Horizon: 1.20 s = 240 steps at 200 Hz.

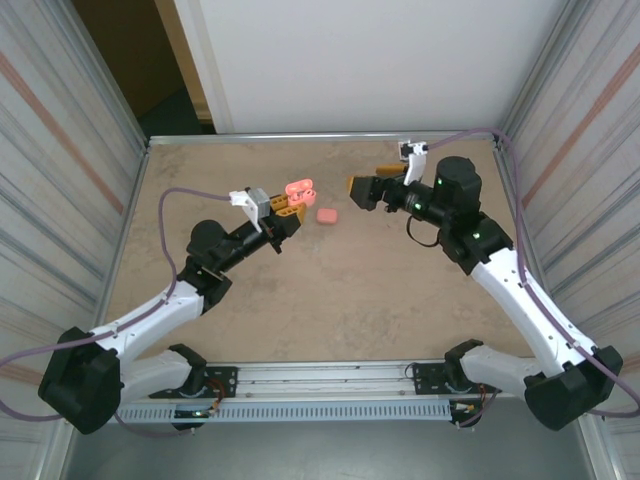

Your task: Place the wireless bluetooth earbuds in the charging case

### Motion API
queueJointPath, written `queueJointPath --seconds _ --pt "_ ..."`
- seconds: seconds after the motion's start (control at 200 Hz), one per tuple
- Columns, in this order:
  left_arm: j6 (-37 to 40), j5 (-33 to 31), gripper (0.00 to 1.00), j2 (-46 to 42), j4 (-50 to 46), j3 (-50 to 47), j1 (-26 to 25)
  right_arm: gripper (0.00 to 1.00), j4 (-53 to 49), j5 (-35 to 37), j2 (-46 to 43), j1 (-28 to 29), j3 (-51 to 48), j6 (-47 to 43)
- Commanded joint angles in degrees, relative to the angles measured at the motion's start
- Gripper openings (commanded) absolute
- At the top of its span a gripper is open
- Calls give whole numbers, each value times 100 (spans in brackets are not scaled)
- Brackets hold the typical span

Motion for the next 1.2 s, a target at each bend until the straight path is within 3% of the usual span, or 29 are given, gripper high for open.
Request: queueJointPath --seconds 0.0,0.361,0.737,1.198 --pt "-71 189 0 48 331 221 38 99 636 -511 -135 -231 -133 596" --pt "-281 244 0 70 655 344 30 99 1401 -1608 -27 -580 -167 1141" --pt "-429 371 0 145 1062 619 31 99 1818 -2109 126 -835 -10 1291" --pt "-843 1006 0 1105 2168 1054 219 99 2265 -2565 608 -873 354 1566"
